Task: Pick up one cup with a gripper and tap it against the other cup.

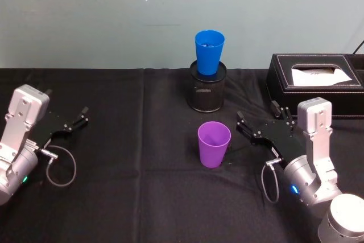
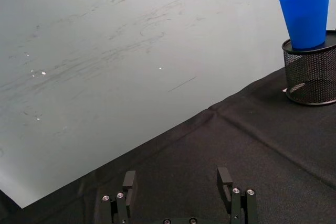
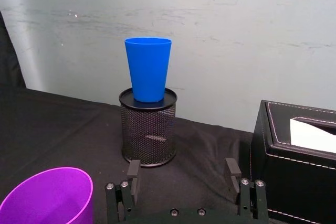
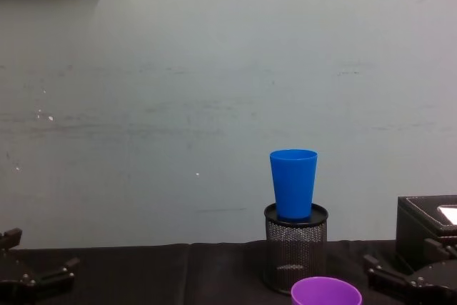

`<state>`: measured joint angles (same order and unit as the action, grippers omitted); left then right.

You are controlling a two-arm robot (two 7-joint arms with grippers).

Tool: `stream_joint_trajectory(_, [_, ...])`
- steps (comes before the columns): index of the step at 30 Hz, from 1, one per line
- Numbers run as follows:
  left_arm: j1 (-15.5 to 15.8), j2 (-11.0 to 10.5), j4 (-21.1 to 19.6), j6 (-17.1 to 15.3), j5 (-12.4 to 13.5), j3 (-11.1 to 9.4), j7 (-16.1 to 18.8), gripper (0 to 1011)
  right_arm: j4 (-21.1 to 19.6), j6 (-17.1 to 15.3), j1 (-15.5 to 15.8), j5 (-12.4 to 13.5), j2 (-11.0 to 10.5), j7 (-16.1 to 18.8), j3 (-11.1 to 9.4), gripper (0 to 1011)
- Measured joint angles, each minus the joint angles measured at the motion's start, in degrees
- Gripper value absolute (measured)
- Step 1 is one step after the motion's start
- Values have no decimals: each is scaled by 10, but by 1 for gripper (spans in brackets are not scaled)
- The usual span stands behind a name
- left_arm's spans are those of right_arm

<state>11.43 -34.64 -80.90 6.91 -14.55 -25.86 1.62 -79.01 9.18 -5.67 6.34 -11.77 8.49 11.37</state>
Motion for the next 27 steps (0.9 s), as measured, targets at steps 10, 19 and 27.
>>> stream_joint_trajectory(10, [0,0,0,0,0,0,0,1000,0,0,0,0,0,-1,0,1003])
stream_joint_trajectory(19, [0,0,0,0,0,0,0,1000,0,0,0,0,0,-1,0,1003])
stream_joint_trajectory(27, [0,0,0,0,0,0,0,1000,0,0,0,0,0,-1,0,1003])
